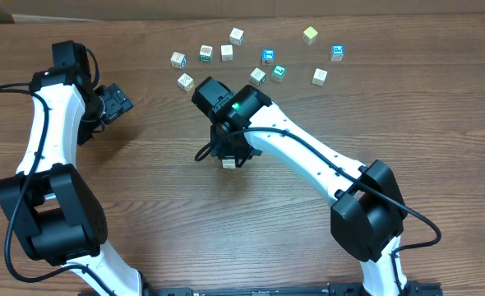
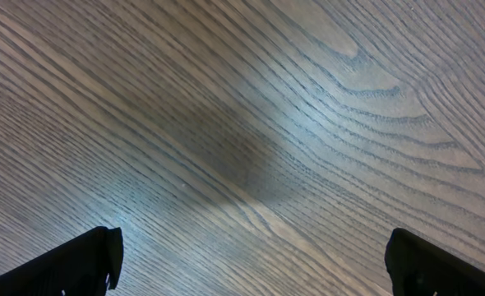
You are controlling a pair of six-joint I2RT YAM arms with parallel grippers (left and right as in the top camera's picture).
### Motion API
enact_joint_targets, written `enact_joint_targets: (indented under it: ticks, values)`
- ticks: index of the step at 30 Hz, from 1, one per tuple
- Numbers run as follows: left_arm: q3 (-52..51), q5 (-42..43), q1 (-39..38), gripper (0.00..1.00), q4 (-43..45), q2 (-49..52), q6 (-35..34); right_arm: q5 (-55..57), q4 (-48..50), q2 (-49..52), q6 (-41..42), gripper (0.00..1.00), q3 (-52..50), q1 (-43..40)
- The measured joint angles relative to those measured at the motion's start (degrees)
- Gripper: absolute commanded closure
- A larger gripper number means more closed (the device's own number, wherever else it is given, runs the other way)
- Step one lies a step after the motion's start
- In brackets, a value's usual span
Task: Form a tower
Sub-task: 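Align the 'E' block above the '2' block and lower it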
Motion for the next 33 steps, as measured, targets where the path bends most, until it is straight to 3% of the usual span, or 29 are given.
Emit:
enact_joint_targets:
  ticks: [20, 30, 33]
  values:
    - [0.0, 0.0, 0.0, 0.0, 0.0, 0.0, 0.0, 0.0, 4.33, 0.07, -1.86, 0.74, -3.04, 0.0]
    - [0.0, 0.0, 0.0, 0.0, 0.0, 0.0, 0.0, 0.0, 4.42, 0.07, -2.1, 0.6, -3.04, 0.0]
    - [0.0, -0.02, 0.0, 0.01, 0.0, 0.0, 0.0, 0.0, 4.46, 0.07, -1.99, 0.5, -3.04, 0.0]
